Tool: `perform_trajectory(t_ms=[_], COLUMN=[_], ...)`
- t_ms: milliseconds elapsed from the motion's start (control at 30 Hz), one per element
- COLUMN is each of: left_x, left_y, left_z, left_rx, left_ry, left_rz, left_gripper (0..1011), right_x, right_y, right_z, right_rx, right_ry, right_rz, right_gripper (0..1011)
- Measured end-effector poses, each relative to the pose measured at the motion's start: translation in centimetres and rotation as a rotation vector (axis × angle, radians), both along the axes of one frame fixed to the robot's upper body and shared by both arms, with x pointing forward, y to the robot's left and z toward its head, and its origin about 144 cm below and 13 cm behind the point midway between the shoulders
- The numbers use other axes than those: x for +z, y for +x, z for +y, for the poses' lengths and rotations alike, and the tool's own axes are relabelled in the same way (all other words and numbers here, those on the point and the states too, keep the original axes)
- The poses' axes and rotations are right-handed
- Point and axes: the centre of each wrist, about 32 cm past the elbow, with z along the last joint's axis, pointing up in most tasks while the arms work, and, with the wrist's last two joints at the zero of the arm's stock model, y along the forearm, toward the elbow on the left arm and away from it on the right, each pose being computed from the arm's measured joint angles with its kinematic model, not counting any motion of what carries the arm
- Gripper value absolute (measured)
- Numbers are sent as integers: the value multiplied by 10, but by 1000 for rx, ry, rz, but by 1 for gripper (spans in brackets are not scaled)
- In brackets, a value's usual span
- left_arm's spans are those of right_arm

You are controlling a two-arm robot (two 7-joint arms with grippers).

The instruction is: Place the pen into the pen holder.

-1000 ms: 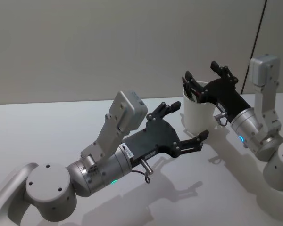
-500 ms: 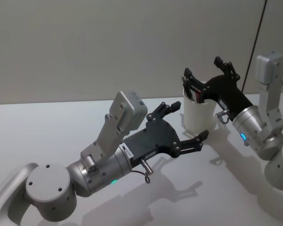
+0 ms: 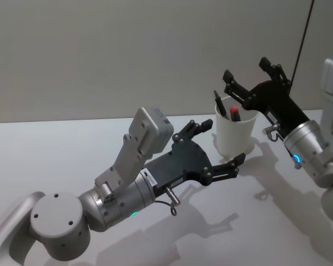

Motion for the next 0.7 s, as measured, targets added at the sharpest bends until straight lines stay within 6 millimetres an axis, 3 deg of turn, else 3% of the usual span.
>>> perform_trajectory(t_ms=[400, 700], left_x=[-1, -4], left_y=[1, 5], left_z=[1, 4], left_rx=[35, 151], left_ry=[-1, 0], left_rz=[-2, -15], left_gripper=[1001, 1001], right_x=[-1, -6], right_y=[-7, -28], right_z=[-4, -13], right_rx=[-8, -51], right_ry=[0, -26], right_rz=[13, 64], right_gripper=[1001, 1001])
